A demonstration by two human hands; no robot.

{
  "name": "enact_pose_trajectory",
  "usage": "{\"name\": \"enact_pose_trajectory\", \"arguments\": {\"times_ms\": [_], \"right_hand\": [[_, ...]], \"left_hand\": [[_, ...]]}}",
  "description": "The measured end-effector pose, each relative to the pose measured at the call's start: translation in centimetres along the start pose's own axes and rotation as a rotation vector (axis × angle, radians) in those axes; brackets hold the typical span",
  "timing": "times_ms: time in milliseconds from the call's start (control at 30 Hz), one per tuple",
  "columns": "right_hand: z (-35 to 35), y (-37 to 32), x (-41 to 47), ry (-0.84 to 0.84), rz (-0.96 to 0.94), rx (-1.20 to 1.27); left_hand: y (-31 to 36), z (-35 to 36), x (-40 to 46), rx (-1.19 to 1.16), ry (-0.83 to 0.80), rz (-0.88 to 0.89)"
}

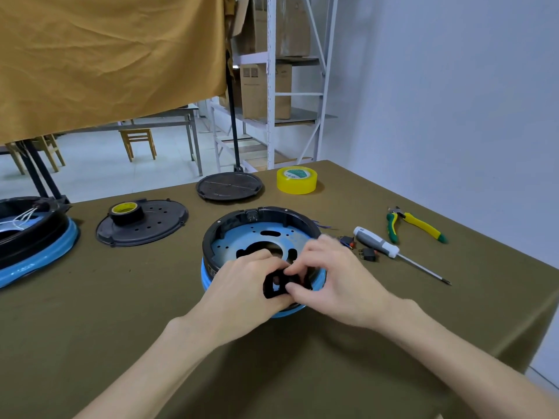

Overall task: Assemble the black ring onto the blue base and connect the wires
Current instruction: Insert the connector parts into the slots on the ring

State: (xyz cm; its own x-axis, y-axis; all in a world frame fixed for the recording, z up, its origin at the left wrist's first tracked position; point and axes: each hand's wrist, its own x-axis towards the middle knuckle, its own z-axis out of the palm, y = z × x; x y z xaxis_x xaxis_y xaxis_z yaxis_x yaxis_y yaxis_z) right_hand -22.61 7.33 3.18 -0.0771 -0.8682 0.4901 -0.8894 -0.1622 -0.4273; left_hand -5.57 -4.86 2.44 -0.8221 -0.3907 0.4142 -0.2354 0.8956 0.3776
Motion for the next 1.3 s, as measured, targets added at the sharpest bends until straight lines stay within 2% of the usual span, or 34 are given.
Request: {"name": "enact_pose_trajectory", "arguments": {"times_ms": [67, 167, 367, 500, 667, 933, 1133, 1300], "right_hand": [[-0.6, 1.0, 0.5, -0.018, -0.055, -0.033], [0.1, 1.6, 1.1, -0.095, -0.041, 0.204], [1.6, 2.6, 1.2, -0.043, -0.039, 0.419], [1.7, 2.7, 1.2, -0.036, -0.034, 0.474], [1.5, 2.7, 1.3, -0.074, -0.007, 0.492], [2.1, 3.1, 0.8, -0.035, -0.053, 0.515], [1.6, 3.0, 0.9, -0.064, 0.013, 0.573], [1.5, 2.6, 0.3, -0.007, 0.012, 0.469]], "left_hand": [[-0.1, 0.0, 0.0, -0.012, 0.002, 0.011], [-0.4, -0.1, 0.2, -0.033, -0.008, 0.002], [-0.7, -0.1, 0.2, -0.043, -0.021, 0.018], [-0.8, 0.0, 0.1, -0.041, -0.015, 0.020], [-0.7, -0.1, 0.1, -0.029, -0.017, 0.008], [-0.3, -0.2, 0.0, -0.031, -0.023, 0.026], [-0.1, -0.6, 0.0, -0.057, -0.035, 0.013], [-0.3, -0.7, 0.2, -0.040, -0.065, 0.010]]}}
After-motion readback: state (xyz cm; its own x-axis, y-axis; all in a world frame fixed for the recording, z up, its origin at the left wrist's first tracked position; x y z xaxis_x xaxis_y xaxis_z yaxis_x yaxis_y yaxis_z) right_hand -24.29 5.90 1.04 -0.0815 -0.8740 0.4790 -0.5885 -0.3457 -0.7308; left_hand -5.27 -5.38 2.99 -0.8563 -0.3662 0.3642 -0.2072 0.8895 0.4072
